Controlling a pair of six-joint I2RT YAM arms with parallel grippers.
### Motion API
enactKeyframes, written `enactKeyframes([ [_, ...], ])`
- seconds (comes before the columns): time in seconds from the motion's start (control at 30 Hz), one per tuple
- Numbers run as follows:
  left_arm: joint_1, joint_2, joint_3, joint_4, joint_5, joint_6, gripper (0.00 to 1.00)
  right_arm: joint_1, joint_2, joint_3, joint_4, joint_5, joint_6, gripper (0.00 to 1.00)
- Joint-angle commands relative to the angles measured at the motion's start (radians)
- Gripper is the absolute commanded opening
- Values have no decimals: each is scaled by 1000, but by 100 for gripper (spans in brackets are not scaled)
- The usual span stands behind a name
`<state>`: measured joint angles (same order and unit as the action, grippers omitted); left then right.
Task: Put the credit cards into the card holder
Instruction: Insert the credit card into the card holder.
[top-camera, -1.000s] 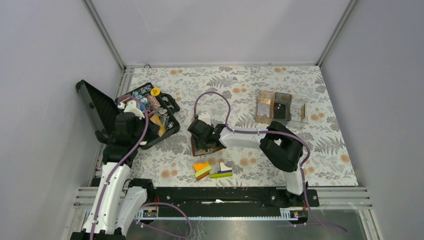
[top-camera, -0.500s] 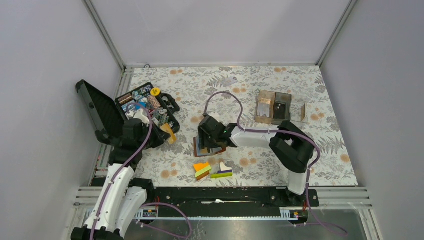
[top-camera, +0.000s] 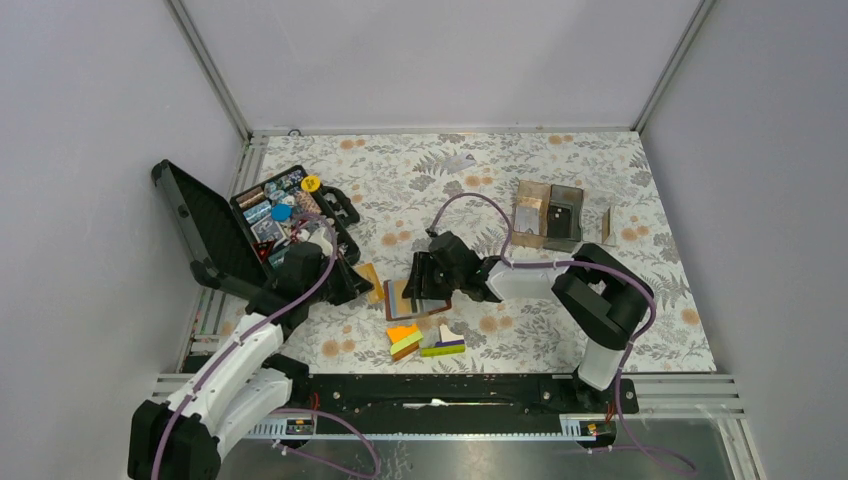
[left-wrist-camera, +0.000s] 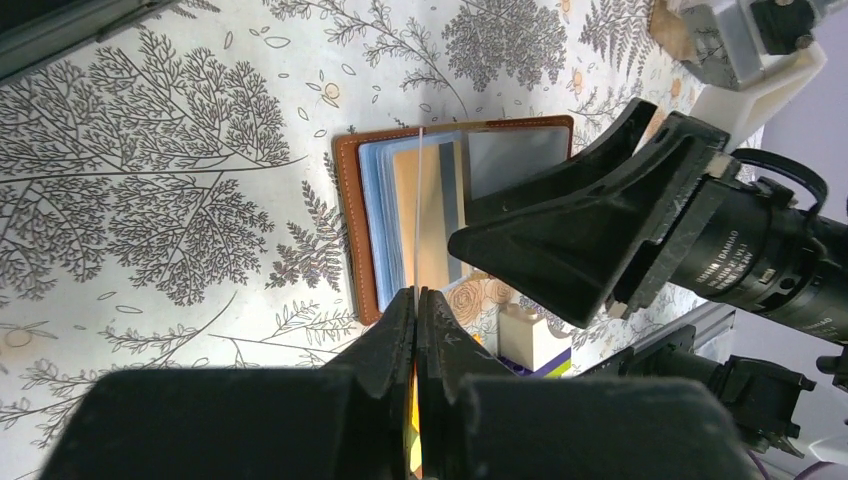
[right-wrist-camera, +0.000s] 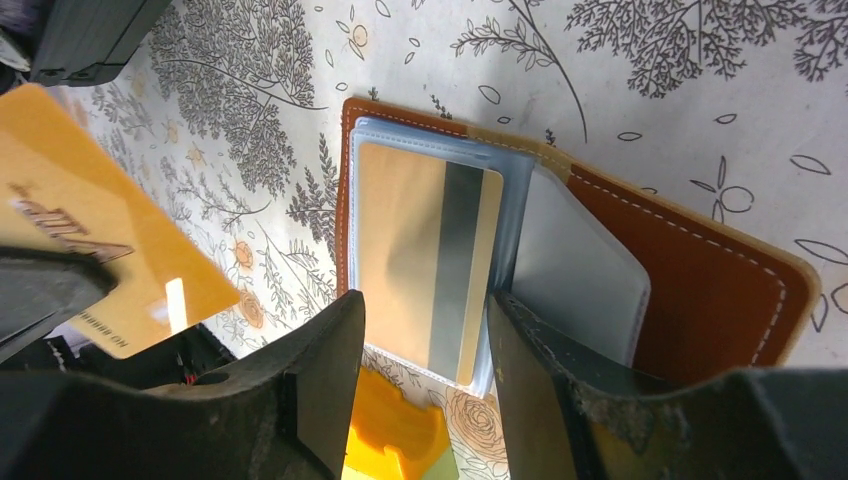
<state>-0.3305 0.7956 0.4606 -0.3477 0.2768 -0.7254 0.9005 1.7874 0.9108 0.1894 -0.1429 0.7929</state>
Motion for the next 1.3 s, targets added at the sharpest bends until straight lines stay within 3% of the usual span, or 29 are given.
enactKeyframes([
  [0.0, -25, 49, -10, 122, -29, -20, 0, -20, -45, -47, 92, -60, 25, 56],
  [0.2, -25, -3, 23, 62, -135, 19, 0, 5, -91, 10, -31, 53, -114, 72],
  [0.37, 18, -18, 86, -13, -145, 66, 0, 116, -56, 192, -312, 349, -244, 77],
  [0.57, 50, -9, 56, 48, -72, 31, 0, 217, 73, 383, -585, 620, -284, 79],
  [0.8, 51, -18, 25, 53, -77, 25, 0, 268, 143, 441, -636, 657, -284, 78],
  [1.27, 54, -26, 17, 53, -81, 19, 0, 285, 226, 448, -643, 584, -298, 75],
])
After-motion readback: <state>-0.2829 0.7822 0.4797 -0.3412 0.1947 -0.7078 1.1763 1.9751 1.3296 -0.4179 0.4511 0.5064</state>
